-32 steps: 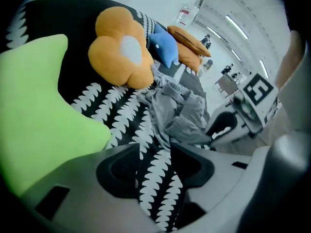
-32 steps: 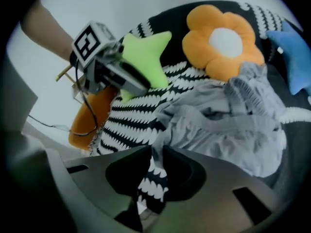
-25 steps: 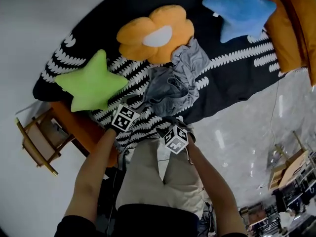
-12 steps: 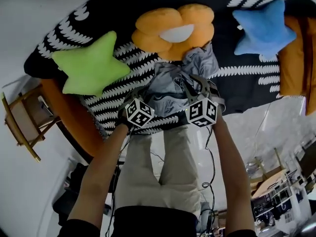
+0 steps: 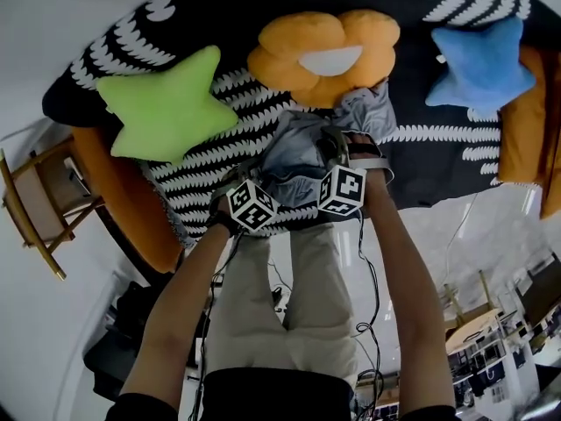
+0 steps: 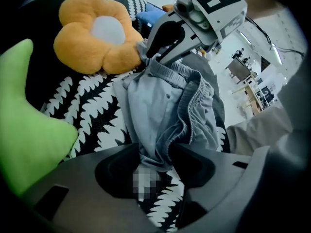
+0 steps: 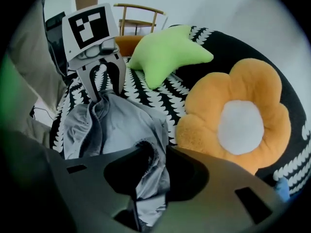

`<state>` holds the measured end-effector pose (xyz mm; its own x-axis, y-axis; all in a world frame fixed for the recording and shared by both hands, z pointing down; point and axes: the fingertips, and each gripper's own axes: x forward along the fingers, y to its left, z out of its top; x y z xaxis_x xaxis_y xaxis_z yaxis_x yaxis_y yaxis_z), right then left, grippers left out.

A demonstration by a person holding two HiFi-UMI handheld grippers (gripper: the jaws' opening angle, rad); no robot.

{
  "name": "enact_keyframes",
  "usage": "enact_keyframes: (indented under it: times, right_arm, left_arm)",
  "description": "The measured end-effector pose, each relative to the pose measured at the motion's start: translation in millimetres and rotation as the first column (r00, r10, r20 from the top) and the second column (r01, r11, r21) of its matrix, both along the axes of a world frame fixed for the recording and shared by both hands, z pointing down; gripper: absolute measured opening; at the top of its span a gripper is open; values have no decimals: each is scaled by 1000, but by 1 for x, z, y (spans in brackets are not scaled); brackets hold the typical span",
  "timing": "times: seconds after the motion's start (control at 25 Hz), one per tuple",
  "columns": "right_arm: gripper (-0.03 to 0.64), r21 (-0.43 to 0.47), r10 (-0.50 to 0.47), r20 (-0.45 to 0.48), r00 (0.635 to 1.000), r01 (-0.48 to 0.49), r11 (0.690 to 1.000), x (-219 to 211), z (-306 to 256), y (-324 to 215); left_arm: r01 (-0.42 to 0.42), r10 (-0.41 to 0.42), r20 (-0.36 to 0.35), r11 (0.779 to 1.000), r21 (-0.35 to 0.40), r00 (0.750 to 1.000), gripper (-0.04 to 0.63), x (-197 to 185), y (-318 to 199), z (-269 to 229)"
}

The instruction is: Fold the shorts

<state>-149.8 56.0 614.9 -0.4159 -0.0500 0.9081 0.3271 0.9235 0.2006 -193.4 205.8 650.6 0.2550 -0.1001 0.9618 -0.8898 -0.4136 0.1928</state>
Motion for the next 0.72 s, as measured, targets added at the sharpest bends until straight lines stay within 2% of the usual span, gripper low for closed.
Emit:
enact_keyframes:
  times: [0.08, 0.12, 0.2, 0.28, 0.4, 0.52, 0.6, 0.72]
  right_arm:
    - [53, 35, 1, 4, 1000, -1, 999, 3, 0, -2]
    - [43, 44, 31, 17, 999, -32, 999, 5, -5, -5]
    - [37, 46, 145, 57, 988, -147, 988, 11, -23, -13]
    - [34, 55, 276, 94, 956, -282, 958, 23, -47, -19]
    - [32, 95, 451, 103, 887, -460, 883, 57, -80, -19]
    - [32, 132, 608, 67, 791, -611, 781, 107, -99, -14]
    - [32, 139, 682, 33, 731, -679, 721, 139, -103, -2]
    - [32, 146, 742, -10, 670, -733, 664, 176, -106, 21]
  left_arm:
    - [-64, 65, 53, 998, -16, 996, 220, 1, 3, 6]
    - [-88, 89, 84, 996, -18, 993, 201, 1, 3, 8]
    - [-93, 93, 135, 996, -7, 987, 178, -3, 1, 11]
    - [-55, 52, 172, 998, 14, 984, 176, -9, 2, 11]
    - [-33, 19, 244, 998, 56, 970, 184, -15, 5, 7]
    - [-48, 12, 310, 993, 111, 951, 201, -17, 3, 3]
    - [-40, -7, 311, 989, 145, 950, 202, -17, 3, 3]
    - [-17, -34, 285, 985, 174, 958, 217, -16, 3, 1]
